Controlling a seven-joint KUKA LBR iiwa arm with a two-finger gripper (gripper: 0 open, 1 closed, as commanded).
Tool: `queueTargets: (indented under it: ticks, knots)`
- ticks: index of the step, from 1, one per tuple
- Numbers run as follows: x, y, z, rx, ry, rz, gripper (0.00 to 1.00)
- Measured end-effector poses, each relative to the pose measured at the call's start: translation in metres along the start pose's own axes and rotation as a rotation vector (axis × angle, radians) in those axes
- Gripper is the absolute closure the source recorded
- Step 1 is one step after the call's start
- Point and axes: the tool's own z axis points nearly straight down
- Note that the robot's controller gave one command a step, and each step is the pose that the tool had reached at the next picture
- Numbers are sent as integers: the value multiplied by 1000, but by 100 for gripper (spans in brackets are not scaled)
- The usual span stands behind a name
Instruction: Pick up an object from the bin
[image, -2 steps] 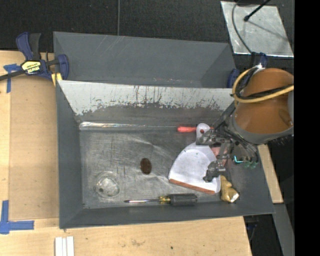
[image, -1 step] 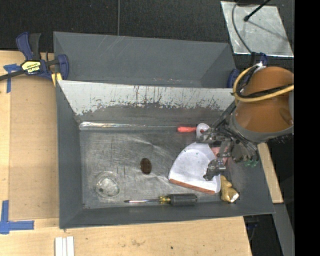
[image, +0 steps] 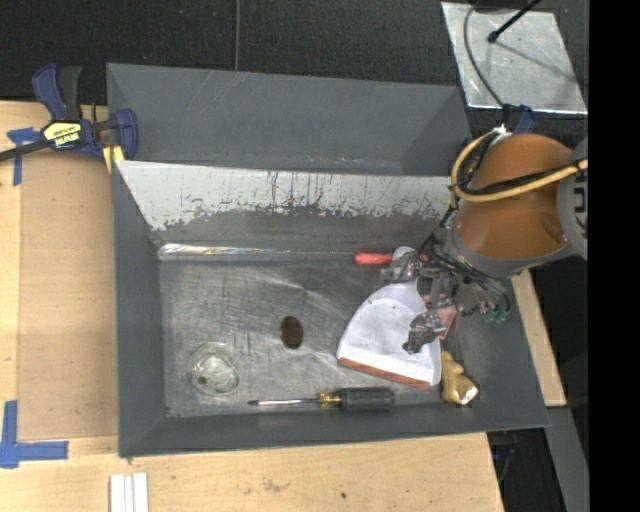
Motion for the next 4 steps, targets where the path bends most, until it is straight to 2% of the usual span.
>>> queueTargets:
  ticks: [1,2,3,4]
  knots:
    - [-30,-9,19,-6,14,-184,0]
    - [-46,-22,9,-2,3,-276,0]
    - [-53,-35,71,-7,4,-505,0]
    - [-74,-37,64,-2,-15,-672,100]
